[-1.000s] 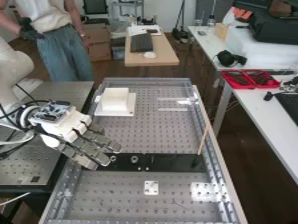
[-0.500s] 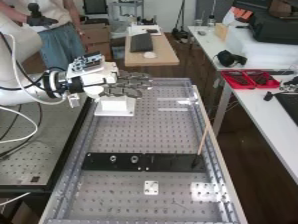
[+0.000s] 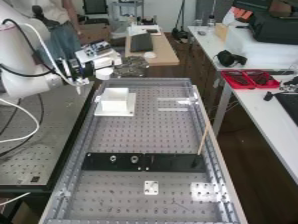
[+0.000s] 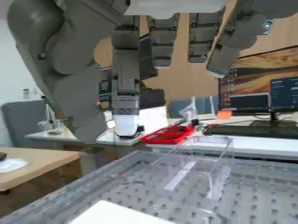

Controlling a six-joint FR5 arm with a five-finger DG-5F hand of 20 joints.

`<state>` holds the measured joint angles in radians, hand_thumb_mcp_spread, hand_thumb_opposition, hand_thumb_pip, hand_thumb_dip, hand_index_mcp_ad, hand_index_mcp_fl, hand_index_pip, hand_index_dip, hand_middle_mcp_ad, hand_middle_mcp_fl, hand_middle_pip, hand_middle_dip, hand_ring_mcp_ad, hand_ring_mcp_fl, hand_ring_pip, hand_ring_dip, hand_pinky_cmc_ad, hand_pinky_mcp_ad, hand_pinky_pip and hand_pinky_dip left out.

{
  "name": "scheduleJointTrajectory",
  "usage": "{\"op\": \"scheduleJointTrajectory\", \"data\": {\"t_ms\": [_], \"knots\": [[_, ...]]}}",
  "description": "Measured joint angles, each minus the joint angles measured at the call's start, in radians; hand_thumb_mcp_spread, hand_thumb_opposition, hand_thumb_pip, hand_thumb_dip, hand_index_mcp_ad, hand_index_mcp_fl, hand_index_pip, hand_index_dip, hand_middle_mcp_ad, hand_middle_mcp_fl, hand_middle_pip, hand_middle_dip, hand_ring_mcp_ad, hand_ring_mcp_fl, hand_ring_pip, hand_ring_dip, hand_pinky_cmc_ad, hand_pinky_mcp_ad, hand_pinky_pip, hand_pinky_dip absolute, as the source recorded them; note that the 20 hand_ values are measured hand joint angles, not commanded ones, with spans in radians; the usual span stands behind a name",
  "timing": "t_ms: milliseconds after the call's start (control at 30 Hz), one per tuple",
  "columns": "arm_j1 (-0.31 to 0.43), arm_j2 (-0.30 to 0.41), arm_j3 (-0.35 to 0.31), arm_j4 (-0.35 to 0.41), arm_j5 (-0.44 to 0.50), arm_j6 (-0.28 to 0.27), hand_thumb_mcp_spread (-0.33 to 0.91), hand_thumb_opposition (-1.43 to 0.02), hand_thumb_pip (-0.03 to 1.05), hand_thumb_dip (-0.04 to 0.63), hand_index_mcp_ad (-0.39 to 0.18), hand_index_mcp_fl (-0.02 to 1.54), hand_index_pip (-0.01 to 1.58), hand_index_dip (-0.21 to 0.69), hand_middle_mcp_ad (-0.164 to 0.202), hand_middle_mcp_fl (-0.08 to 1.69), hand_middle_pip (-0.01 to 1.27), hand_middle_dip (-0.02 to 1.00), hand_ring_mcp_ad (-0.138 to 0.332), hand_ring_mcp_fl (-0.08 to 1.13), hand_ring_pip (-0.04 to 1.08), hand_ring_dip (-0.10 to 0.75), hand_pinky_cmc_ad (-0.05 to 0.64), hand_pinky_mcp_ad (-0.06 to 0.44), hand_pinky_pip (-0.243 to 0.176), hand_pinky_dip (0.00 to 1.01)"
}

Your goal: Grab the smaller nut and place it in the white container

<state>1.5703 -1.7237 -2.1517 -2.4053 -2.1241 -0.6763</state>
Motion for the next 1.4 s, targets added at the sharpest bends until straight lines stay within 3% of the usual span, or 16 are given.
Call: {"op": "scheduleJointTrajectory", "data": {"t_ms": [600,833,933,1067,1400], "knots": [[0.006,-0.138,-0.006,-0.001,-0.031,-0.035,0.39,-0.83,0.72,0.199,-0.079,0.43,1.5,-0.042,0.075,0.01,0.13,0.25,0.183,0.0,0.09,0.119,0.302,0.154,-0.089,0.47],[0.015,-0.147,-0.01,0.013,-0.007,-0.026,0.39,-0.83,0.72,0.199,-0.079,0.43,1.5,-0.044,0.075,0.01,0.13,0.25,0.18,0.0,0.09,0.119,0.304,0.157,-0.089,0.47],[0.02,-0.141,-0.005,-0.004,0.007,-0.025,0.39,-0.84,0.73,0.199,-0.093,0.35,1.52,-0.04,0.075,0.01,0.13,0.25,0.18,0.0,0.08,0.119,0.304,0.154,-0.089,0.48],[0.022,-0.136,0.0,-0.024,0.02,-0.029,0.4,-0.84,0.87,0.202,-0.138,0.11,1.57,-0.061,0.075,0.01,0.12,0.25,0.183,0.0,0.11,0.119,0.304,0.154,-0.089,0.53],[0.025,-0.131,0.012,-0.046,0.058,-0.015,0.38,-0.84,0.87,0.206,-0.162,0.02,1.56,-0.113,0.073,0.01,0.12,0.24,0.183,0.0,0.13,0.119,0.304,0.166,-0.089,0.62]]}}
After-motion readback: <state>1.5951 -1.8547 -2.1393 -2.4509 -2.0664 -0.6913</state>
